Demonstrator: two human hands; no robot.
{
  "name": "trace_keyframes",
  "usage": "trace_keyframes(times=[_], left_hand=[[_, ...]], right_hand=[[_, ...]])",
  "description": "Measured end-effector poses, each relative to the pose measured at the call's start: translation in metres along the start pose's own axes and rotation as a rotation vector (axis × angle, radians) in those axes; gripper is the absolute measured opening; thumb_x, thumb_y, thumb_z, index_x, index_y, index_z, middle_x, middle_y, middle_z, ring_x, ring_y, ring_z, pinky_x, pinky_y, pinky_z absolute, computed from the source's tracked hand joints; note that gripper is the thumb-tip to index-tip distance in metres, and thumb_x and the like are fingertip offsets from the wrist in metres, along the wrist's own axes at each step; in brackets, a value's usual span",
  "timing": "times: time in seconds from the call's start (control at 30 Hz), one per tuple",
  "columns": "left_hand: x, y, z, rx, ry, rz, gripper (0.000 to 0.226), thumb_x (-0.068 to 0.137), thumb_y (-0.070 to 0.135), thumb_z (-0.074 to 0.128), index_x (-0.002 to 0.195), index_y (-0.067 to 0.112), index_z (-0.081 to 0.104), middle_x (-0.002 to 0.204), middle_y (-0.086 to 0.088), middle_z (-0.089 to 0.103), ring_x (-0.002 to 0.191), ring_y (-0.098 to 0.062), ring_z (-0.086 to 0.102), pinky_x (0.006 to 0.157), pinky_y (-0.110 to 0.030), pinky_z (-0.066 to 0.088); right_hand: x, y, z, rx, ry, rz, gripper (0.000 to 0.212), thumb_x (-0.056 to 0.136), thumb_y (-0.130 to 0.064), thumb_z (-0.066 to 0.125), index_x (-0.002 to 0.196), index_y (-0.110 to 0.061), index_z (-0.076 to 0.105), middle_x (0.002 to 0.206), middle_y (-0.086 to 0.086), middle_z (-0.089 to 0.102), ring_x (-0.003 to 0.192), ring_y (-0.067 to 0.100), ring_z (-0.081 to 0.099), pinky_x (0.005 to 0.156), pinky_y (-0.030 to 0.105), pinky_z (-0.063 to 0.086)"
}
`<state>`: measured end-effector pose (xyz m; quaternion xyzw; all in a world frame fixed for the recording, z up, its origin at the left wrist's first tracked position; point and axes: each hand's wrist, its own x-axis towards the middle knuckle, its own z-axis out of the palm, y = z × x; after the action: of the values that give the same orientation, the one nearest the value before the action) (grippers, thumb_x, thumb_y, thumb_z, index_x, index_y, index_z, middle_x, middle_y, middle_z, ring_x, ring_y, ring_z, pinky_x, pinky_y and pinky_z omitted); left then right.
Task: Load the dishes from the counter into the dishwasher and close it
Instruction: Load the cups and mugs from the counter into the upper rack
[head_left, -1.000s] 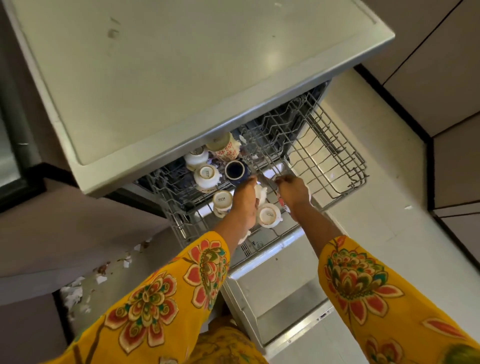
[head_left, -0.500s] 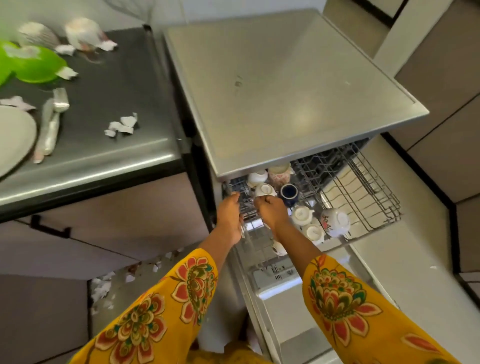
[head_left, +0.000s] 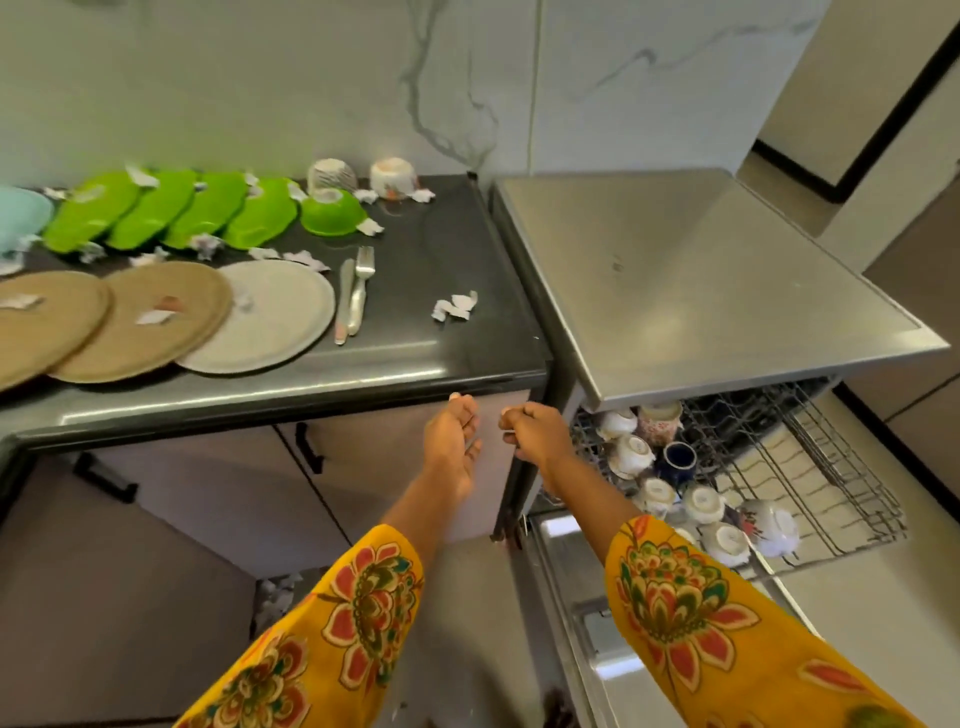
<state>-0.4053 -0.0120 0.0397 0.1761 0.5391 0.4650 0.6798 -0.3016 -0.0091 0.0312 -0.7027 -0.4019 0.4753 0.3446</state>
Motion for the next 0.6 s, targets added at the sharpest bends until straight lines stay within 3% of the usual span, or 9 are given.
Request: trace_keyframes(times=[0.07, 0.17, 0.33, 0.43, 0.6], left_hand=[[-0.002, 0.016, -0.012, -0.026, 0.0, 0.033, 0.028, 0.099, 0.027, 0.042, 0.117, 0.012, 0.058, 0.12, -0.002, 0.058, 0.126, -0.019, 0.048, 0.098, -0.031, 0.035], [-0.003, 0.04, -0.025, -0.078, 0.017, 0.087, 0.029, 0.1, 0.028, 0.041, 0.116, 0.011, 0.059, 0.116, -0.001, 0.058, 0.122, -0.017, 0.049, 0.099, -0.032, 0.035], [0.006, 0.077, -0.036, -0.119, 0.051, 0.161, 0.027, 0.1, 0.028, 0.041, 0.111, 0.012, 0.06, 0.117, 0.001, 0.06, 0.12, -0.017, 0.049, 0.096, -0.032, 0.037], [0.015, 0.094, -0.038, -0.108, 0.054, 0.197, 0.036, 0.101, 0.03, 0.039, 0.126, 0.009, 0.054, 0.135, -0.003, 0.054, 0.13, -0.02, 0.044, 0.101, -0.033, 0.036], [0.042, 0.118, -0.033, -0.113, 0.047, 0.216, 0.035, 0.101, 0.032, 0.04, 0.126, 0.013, 0.055, 0.136, -0.001, 0.053, 0.132, -0.018, 0.043, 0.103, -0.031, 0.033]], right_hand=[[-0.001, -0.018, 0.014, 0.038, -0.023, -0.027, 0.018, 0.089, -0.019, 0.053, 0.074, -0.018, 0.061, 0.085, 0.006, 0.064, 0.081, 0.019, 0.059, 0.072, 0.035, 0.049], [0.002, -0.042, 0.03, 0.11, -0.042, -0.077, 0.019, 0.092, -0.017, 0.051, 0.075, -0.02, 0.059, 0.084, 0.002, 0.062, 0.076, 0.015, 0.057, 0.062, 0.025, 0.043], [0.014, -0.074, 0.05, 0.166, -0.055, -0.121, 0.018, 0.092, -0.017, 0.052, 0.075, -0.017, 0.058, 0.08, 0.004, 0.06, 0.071, 0.013, 0.054, 0.06, 0.025, 0.041], [0.025, -0.089, 0.059, 0.228, -0.073, -0.142, 0.018, 0.092, -0.016, 0.052, 0.075, -0.014, 0.057, 0.075, 0.004, 0.056, 0.066, 0.012, 0.05, 0.057, 0.024, 0.038], [0.055, -0.108, 0.072, 0.254, -0.117, -0.167, 0.014, 0.092, -0.021, 0.053, 0.081, -0.014, 0.059, 0.078, 0.004, 0.057, 0.072, 0.014, 0.052, 0.061, 0.027, 0.042]])
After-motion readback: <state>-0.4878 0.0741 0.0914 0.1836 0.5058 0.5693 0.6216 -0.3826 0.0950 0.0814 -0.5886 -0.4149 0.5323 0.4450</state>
